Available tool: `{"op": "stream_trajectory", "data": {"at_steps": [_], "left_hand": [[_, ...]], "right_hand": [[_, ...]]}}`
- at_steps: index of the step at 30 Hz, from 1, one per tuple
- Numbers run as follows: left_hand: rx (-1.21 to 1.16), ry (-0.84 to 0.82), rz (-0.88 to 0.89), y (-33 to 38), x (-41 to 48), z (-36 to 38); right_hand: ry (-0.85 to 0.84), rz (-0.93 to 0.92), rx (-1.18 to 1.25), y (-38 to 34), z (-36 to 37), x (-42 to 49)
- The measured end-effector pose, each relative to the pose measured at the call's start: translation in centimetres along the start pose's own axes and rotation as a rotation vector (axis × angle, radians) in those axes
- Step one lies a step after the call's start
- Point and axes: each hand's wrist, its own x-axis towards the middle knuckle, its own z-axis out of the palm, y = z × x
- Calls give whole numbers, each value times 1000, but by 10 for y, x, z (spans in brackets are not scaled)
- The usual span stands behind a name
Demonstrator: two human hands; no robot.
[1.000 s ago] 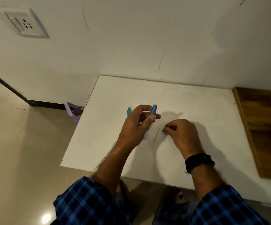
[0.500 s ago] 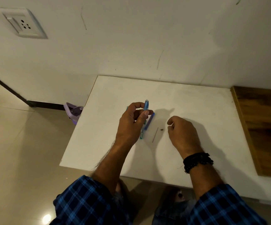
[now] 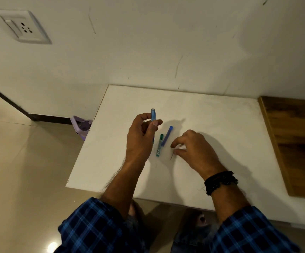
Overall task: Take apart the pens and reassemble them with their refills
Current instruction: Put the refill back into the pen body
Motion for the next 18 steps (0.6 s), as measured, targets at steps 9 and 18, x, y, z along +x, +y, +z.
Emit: {"op": "stream_trajectory", "data": {"at_steps": [9,18], "left_hand": [[3,38,-31,4,-3,-4],[29,15,18,15,-7,-6]], "right_hand": [[33,77,-69,-10,-3,-10],[-104,99,-139,-15,14,-22]]}}
